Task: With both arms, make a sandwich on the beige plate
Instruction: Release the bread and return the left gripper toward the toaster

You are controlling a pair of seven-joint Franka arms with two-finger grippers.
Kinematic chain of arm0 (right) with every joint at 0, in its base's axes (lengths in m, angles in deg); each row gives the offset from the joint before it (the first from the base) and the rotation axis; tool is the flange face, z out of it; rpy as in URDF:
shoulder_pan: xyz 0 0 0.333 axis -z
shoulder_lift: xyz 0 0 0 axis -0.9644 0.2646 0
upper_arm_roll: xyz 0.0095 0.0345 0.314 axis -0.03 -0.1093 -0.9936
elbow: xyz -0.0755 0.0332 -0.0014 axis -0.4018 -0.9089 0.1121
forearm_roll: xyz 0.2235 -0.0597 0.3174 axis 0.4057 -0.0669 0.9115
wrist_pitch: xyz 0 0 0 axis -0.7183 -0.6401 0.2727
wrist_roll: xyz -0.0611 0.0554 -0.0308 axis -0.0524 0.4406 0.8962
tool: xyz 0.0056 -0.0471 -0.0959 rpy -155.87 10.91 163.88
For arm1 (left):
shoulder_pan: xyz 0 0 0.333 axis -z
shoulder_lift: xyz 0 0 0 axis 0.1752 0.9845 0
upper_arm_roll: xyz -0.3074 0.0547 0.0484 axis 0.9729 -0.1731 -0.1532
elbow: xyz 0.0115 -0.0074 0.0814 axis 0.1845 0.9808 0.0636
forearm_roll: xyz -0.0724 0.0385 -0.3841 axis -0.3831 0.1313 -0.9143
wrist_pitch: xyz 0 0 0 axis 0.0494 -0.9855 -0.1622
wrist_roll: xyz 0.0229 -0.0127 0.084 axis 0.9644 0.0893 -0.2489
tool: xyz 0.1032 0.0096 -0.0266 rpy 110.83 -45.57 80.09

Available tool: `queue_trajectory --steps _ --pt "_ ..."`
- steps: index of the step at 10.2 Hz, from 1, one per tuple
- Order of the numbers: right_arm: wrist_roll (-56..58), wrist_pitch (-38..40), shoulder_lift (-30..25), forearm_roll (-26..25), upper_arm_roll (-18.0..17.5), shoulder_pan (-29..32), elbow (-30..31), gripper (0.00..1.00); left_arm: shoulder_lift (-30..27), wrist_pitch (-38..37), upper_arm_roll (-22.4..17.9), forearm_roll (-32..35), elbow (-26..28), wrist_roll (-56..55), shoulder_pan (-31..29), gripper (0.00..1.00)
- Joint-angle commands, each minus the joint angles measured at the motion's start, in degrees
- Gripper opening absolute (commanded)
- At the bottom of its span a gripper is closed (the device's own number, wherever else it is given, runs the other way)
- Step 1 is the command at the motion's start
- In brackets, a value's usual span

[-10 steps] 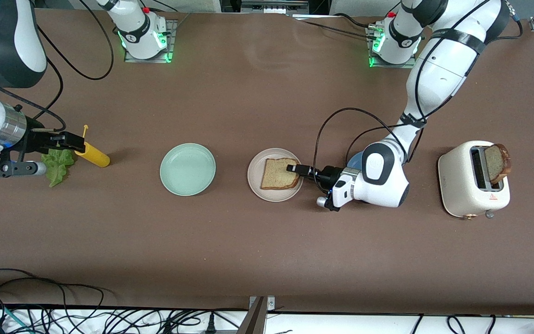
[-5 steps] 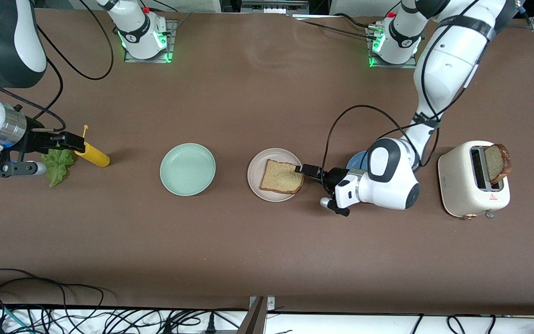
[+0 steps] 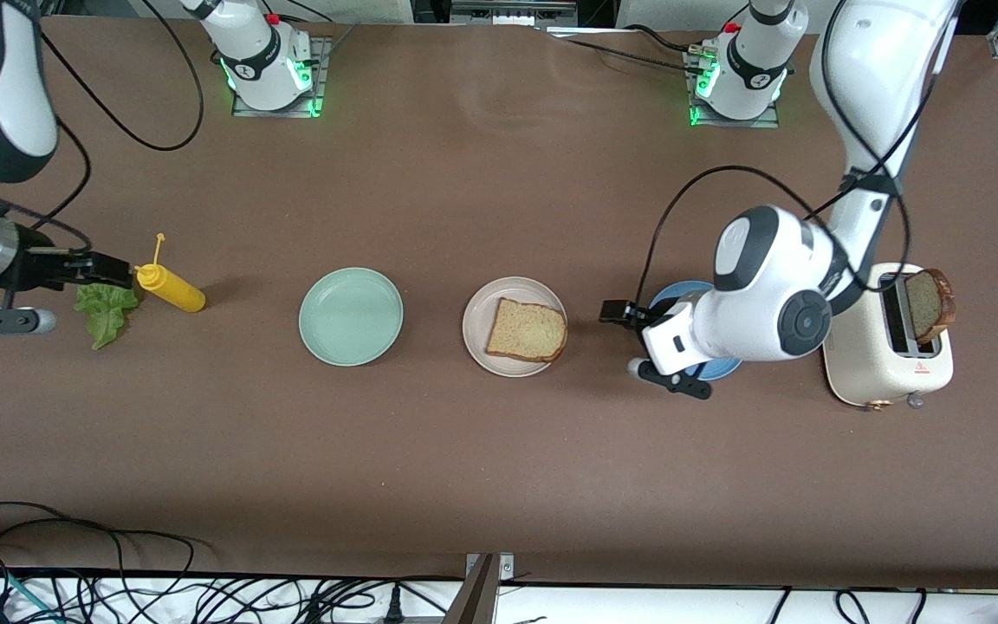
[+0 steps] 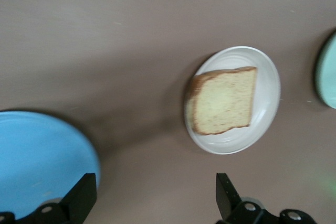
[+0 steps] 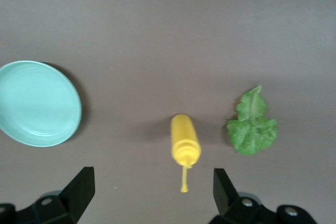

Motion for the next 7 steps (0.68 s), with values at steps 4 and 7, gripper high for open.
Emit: queue_trajectory --steps 4,7 --pt "15.96 -5.71 8.72 -3.13 0.61 9.58 0.7 1.0 -12.0 -4.54 -0.3 17.5 2.02 -1.91 -6.69 1.0" --pt "22.33 -12.22 14.0 -4.61 0.87 13.38 2.62 1.0 -18.94 -11.65 -0.39 17.51 0.61 -2.09 -10.2 1.0"
